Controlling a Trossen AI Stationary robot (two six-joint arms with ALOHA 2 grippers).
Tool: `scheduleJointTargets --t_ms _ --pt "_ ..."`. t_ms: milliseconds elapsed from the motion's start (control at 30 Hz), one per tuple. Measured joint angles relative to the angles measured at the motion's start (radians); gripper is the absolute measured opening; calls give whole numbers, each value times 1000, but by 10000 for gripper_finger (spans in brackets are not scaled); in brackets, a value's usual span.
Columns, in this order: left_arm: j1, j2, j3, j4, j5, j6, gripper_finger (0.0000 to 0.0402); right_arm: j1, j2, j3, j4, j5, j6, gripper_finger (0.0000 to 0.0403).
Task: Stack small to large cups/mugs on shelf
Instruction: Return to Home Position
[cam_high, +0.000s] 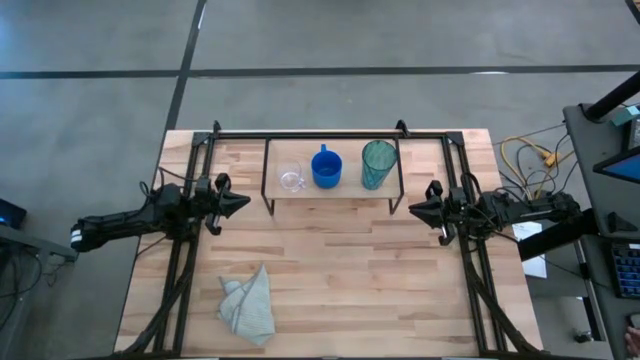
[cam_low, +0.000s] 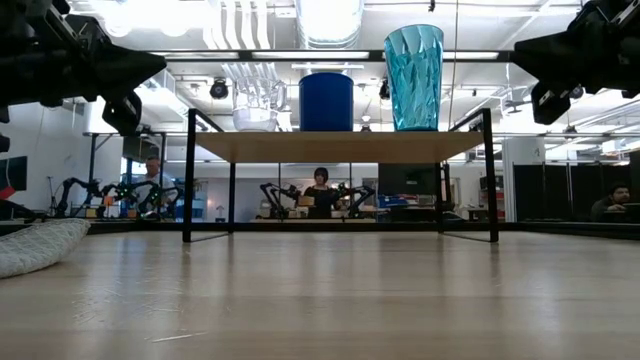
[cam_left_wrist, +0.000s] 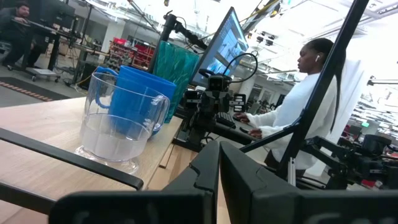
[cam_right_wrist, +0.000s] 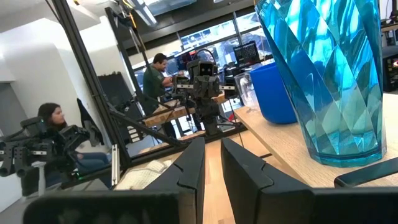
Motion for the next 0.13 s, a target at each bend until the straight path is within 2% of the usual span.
scheduleJointTargets --t_ms 133 --pt "0 0 0 0 0 0 0 0 0 0 0 0 0 47"
